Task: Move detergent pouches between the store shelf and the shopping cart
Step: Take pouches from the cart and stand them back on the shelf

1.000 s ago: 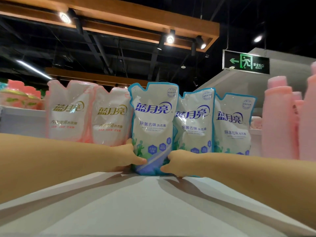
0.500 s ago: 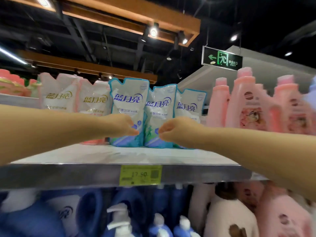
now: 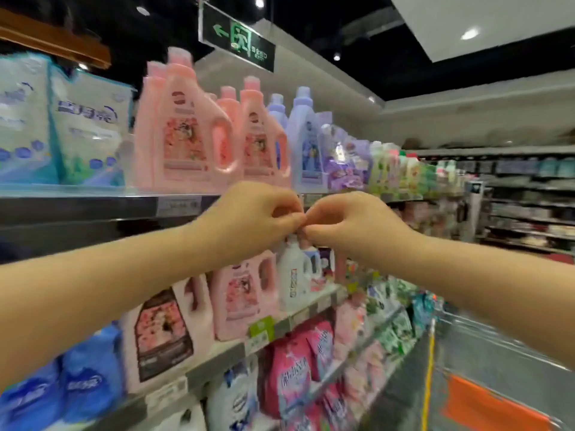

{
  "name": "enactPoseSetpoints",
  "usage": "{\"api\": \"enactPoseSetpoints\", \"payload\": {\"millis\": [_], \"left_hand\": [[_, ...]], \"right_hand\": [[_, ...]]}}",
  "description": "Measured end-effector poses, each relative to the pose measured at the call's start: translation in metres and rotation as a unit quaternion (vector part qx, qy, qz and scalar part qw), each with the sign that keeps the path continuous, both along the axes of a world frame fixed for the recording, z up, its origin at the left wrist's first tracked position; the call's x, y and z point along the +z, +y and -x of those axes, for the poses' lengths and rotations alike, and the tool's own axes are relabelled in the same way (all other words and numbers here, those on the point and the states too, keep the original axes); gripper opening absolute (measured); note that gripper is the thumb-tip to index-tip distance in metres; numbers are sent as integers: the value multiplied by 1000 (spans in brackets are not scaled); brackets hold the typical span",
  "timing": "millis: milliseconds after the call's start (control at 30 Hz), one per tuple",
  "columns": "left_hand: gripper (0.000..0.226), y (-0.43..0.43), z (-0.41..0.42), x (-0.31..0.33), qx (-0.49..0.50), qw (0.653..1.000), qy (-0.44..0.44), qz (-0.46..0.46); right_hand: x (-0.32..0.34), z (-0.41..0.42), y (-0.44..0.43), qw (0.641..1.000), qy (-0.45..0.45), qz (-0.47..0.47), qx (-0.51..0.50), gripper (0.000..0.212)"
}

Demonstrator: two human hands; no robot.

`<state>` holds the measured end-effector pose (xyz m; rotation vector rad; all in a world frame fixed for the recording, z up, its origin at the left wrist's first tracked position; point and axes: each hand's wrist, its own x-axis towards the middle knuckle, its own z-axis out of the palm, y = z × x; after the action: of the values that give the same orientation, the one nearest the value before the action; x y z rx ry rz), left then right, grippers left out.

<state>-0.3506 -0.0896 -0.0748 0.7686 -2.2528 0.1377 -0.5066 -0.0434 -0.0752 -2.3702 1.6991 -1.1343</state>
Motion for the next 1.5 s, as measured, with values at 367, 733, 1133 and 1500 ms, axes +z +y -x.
{"api": "enactPoseSetpoints", "payload": {"millis": [367, 733, 1133, 1500], "left_hand": [[27, -32, 289, -95, -254, 966, -37, -29], [24, -56, 513, -270, -307, 917, -72, -244], [28, -57, 599, -518, -109, 816, -154, -546], [45, -14, 587, -653, -39, 667, -233, -706]], "right_hand": [[-115, 245, 29, 955, -202, -29, -215, 9], [-288, 400, 20, 779, -472, -38, -410, 19], [-549, 495, 9, 556, -592, -217, -541, 25], [-646, 451, 5, 514, -495, -316, -626, 68]]}}
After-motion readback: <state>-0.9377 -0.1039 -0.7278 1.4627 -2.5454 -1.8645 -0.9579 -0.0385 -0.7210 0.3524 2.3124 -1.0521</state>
